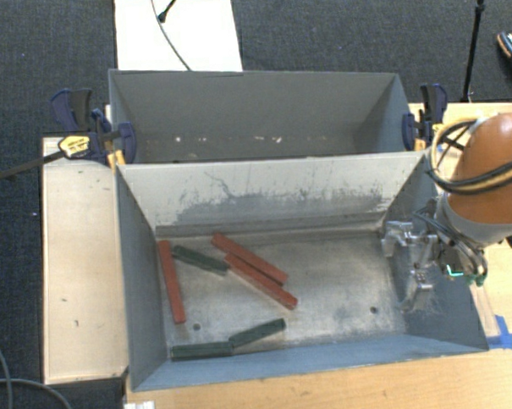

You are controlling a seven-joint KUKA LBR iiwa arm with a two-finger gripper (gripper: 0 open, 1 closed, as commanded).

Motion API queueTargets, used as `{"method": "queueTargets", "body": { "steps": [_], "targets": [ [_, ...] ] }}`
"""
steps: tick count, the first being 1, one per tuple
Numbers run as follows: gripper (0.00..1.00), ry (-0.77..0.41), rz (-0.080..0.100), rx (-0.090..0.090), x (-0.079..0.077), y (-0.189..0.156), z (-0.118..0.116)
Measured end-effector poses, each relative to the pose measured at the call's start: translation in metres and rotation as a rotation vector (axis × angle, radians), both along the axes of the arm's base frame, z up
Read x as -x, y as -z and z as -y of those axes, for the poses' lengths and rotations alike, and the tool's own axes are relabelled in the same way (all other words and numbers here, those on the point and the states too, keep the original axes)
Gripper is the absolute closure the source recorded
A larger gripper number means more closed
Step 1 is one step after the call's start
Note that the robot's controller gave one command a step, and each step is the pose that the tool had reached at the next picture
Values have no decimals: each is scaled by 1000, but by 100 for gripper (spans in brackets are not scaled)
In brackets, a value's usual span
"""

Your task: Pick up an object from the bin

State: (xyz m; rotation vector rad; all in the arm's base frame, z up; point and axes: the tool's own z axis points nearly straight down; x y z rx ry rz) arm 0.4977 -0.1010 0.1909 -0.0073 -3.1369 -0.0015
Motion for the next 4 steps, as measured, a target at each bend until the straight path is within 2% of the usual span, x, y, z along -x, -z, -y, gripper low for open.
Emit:
{"method": "queueTargets", "body": {
  "steps": [1, 2, 3, 4],
  "targets": [
    [0, -125, 6, -4, 22, 112, -120],
    [0, -8, 9, -4, -4, 121, -198],
    [100, -8, 7, 1, -3, 120, -193],
    [100, -46, 15, -1, -15, -30, -199]
  ]
}}
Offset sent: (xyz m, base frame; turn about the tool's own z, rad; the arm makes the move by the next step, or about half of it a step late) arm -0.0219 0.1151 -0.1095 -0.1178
